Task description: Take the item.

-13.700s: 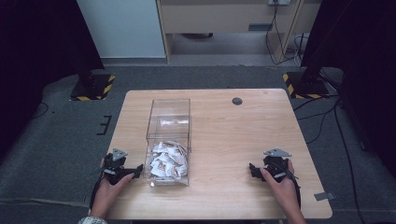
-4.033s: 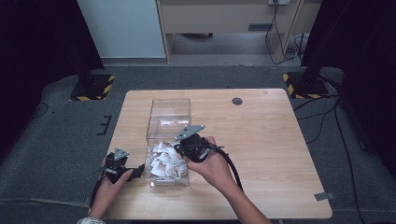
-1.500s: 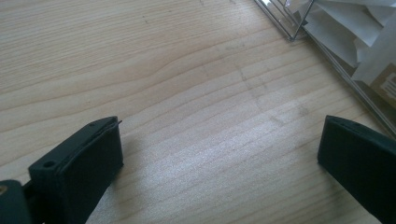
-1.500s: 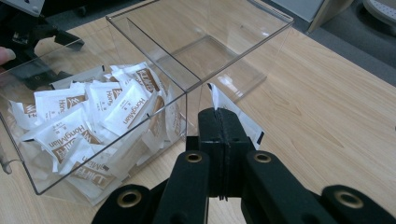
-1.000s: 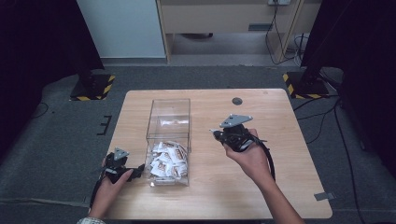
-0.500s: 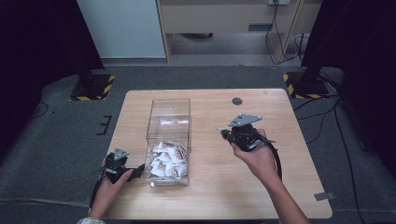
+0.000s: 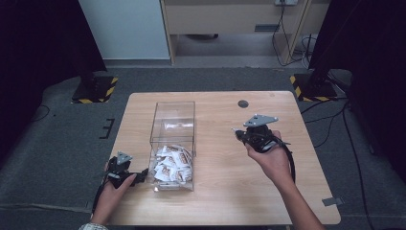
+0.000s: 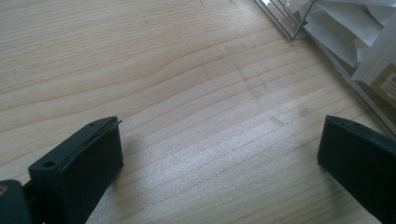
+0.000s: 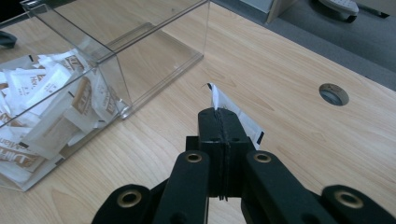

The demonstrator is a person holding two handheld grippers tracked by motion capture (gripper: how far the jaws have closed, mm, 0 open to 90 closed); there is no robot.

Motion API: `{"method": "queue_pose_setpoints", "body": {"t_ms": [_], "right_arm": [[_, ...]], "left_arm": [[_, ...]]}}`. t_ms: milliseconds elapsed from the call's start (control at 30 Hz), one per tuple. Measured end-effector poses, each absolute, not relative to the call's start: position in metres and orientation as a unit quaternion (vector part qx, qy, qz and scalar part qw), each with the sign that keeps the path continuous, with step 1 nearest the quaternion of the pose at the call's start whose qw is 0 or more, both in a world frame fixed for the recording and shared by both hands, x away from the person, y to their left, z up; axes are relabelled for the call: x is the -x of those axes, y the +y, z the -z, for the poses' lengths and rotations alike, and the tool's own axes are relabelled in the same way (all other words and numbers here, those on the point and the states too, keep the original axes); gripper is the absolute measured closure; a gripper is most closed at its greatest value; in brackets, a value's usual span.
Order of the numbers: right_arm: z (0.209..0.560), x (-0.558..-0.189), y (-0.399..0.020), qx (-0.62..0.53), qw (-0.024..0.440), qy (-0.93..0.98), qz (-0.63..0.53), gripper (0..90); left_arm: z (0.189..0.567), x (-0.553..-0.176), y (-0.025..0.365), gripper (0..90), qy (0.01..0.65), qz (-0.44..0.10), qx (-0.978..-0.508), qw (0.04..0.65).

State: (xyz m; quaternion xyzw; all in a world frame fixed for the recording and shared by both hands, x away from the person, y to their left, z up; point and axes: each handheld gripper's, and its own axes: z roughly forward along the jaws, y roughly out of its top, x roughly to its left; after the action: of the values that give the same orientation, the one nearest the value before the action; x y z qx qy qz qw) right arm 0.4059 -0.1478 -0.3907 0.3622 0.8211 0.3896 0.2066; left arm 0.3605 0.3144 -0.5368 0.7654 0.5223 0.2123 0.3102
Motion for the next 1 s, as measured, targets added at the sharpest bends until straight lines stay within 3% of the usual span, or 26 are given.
{"method": "queue_pose_setpoints", "body": {"t_ms": [1000], "right_arm": [[0.433,-0.441,-0.185,-0.415,0.207,0.805,-0.371,89.8]], "left_arm": [[0.537,-0.36,0.314,0.0,0.522,-0.212,-0.765,0.31]]}}
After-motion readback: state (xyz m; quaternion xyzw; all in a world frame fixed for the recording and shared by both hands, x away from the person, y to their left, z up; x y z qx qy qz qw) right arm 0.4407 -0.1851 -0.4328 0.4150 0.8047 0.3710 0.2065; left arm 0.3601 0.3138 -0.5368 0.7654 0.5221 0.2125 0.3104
